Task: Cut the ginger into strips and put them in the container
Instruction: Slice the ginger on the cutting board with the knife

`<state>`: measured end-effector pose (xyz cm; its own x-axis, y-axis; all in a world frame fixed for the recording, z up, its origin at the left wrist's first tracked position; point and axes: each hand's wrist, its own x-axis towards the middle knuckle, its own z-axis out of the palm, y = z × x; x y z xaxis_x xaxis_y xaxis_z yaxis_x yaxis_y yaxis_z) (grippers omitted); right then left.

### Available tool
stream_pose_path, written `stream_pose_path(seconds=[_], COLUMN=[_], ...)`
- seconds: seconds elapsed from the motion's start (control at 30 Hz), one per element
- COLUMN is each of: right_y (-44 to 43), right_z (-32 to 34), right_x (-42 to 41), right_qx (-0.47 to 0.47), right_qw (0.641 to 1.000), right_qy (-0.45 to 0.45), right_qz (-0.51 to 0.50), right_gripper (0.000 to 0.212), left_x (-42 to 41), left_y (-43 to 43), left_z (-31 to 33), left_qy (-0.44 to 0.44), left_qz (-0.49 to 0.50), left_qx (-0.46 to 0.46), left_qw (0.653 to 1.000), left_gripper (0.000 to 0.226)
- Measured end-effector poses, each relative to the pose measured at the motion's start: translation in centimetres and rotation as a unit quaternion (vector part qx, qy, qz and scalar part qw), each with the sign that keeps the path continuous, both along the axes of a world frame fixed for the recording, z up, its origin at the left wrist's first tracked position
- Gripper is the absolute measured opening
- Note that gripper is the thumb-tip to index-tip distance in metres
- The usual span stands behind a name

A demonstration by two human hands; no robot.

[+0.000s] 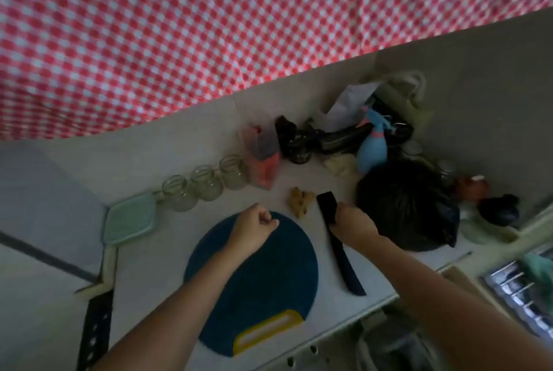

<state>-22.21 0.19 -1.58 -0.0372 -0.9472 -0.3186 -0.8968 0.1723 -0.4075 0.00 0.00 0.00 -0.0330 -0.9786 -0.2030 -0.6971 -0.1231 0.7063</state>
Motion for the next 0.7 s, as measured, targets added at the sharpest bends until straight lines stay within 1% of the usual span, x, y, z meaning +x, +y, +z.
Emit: stream_pose_path(seconds=[0.03, 0.13, 0.2, 0.3, 0.4, 0.47, 0.6, 0.7], right_y=[-0.1, 0.5, 0.8, 0.6, -0.2, -0.8, -1.2, -1.0], right_z=[-0.6, -2.5, -3.9, -5.1, -5.7, -6.1, -6.7, -7.3], right_x=[-0.2, -0.5, -0.7, -1.1, -1.2, -1.4, -1.6, -1.7], right_qx=[0.041, 0.132, 0.147, 0.125, 0.094, 0.082, 0.073, 0.057], right_qw=[0.999, 0.989, 0.986, 0.99, 0.995, 0.996, 0.997, 0.998], right_qy=[0.021, 0.061, 0.076, 0.069, 0.035, 0.016, 0.0, -0.002], right_qz=[-0.002, 0.015, 0.016, 0.005, -0.018, -0.035, -0.035, -0.035], right_gripper=[0.035, 0.042, 0.046, 0.044, 0.035, 0.035, 0.037, 0.038], left_x=[-0.4, -1.7, -2.6, -3.8, -5.0, -5.9, -7.1, -7.3], left_y=[-0.7, -2.6, -3.8, -5.5, -6.7, -7.4, -8.8, -9.5], left_z=[-0.4, -1.7, -2.8, -4.3, -5.3, -5.8, -6.3, -6.9], left_qy=[-0.001, -0.018, -0.005, 0.0, -0.013, -0.009, -0.022, -0.048], left_qz=[-0.003, 0.001, 0.003, -0.003, -0.011, -0.01, -0.041, -0.083], left_qx=[0.006, 0.026, 0.049, 0.072, 0.057, 0.047, 0.042, 0.053], left_qw=[1.0, 1.0, 0.999, 0.997, 0.998, 0.999, 0.998, 0.994], left_gripper=[0.017, 0.017, 0.018, 0.023, 0.042, 0.05, 0.047, 0.055])
